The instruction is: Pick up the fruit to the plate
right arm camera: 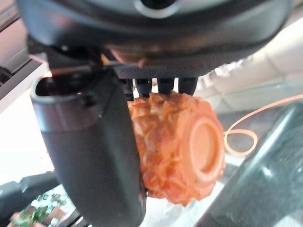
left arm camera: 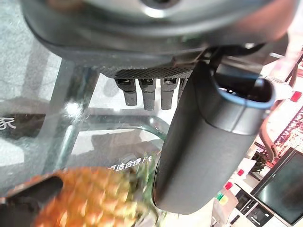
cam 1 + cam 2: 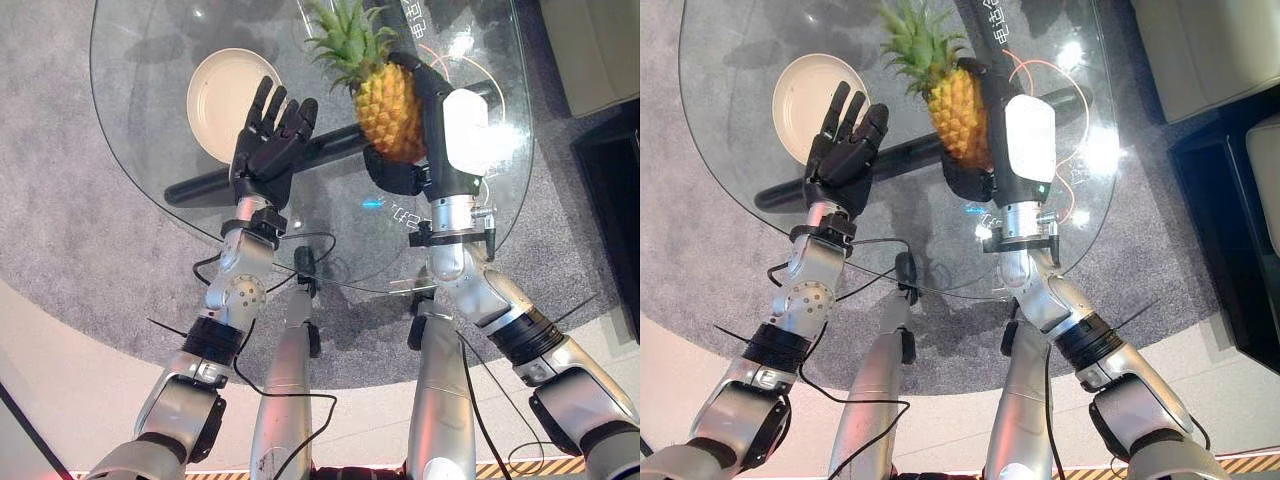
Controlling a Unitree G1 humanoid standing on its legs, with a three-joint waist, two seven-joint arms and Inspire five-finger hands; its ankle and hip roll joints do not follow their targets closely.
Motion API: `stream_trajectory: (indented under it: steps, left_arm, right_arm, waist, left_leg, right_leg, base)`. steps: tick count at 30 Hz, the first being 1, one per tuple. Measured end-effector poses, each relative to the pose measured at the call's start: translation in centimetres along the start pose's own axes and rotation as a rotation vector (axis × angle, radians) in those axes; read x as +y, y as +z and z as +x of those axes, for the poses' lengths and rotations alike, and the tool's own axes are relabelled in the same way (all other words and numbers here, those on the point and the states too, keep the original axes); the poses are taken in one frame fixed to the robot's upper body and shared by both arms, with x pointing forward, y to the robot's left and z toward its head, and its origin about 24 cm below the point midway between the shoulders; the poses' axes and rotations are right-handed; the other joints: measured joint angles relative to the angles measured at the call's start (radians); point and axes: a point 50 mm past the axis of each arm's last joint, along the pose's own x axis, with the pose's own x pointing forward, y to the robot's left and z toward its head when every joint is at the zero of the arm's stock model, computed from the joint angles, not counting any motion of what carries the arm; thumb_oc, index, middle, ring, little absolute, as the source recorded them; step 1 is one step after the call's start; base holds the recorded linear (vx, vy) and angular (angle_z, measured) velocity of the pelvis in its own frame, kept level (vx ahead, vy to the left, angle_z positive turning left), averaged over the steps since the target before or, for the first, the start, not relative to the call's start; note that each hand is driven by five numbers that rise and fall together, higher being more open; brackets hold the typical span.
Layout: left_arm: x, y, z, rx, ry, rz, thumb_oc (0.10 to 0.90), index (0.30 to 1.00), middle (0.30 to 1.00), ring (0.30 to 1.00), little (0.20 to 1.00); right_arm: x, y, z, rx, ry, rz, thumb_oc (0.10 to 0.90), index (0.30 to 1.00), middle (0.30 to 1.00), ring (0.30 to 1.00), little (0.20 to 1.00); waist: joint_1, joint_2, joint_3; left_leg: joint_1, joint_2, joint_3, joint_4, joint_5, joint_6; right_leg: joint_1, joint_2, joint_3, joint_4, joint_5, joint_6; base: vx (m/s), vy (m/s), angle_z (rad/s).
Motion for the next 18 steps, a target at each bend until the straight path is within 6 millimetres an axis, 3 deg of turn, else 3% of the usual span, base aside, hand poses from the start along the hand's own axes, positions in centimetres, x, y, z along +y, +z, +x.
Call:
stream_trajectory:
  steps: [18]
  left_arm:
    - [-0.8,-1.4,-0.1,0.057,-0.005,-0.082,0.8,0.9,0.9,0.9,0.9]
  right_arm:
    - [1.6,1.3,-0.7,-0.021,0.142,0.024,0.1,0.3,0.3,0.3,0.2]
  waist:
    - [0.002,0.0,0.0]
  left_leg:
    - [0.0,0.0,-0.001,0.0,0.0,0.0]
  right_leg:
    - [0.001,0.0,-0.001,0.0,0.0,0.0]
  base:
    - [0.0,0.0,0.0]
